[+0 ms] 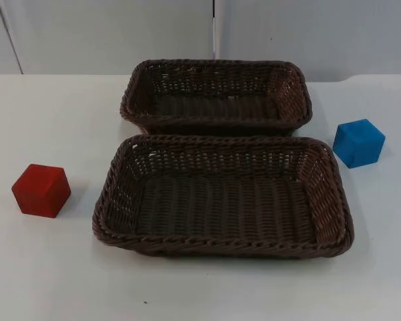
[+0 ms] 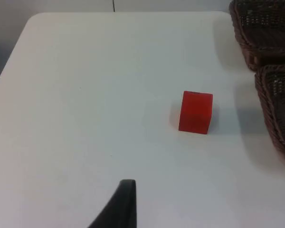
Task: Pick up one cube with the left hand and place it into the upper basket. Pick up one cube with the right hand and place it into the lower basket.
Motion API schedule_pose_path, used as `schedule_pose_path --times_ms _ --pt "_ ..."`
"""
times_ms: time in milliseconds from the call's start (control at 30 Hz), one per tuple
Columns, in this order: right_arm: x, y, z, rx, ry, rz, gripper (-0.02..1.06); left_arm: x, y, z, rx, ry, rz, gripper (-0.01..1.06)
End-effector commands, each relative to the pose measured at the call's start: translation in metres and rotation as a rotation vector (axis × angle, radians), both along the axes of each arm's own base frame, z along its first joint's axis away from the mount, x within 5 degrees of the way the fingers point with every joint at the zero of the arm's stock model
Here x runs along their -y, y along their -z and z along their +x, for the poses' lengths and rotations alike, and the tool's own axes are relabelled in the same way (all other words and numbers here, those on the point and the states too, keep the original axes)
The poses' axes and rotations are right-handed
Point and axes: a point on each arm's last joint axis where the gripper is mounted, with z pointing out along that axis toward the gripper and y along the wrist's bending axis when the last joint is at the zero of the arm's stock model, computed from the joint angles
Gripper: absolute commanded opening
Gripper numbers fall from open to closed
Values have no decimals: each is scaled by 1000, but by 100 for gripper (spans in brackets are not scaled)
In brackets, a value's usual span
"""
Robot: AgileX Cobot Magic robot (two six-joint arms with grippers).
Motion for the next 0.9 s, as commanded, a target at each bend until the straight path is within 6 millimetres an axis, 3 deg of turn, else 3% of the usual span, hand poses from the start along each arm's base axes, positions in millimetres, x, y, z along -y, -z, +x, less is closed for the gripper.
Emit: schedule_pose_path --times_ms 0,167,867 --pt "-1 -1 1 -1 3 3 105 1 -5 2 19 1 -12 105" --pt "-1 -1 1 -1 3 3 105 0 -14 12 23 0 -15 105" --pt "-1 -1 1 -1 3 3 105 1 -19 45 -33 5 -49 105"
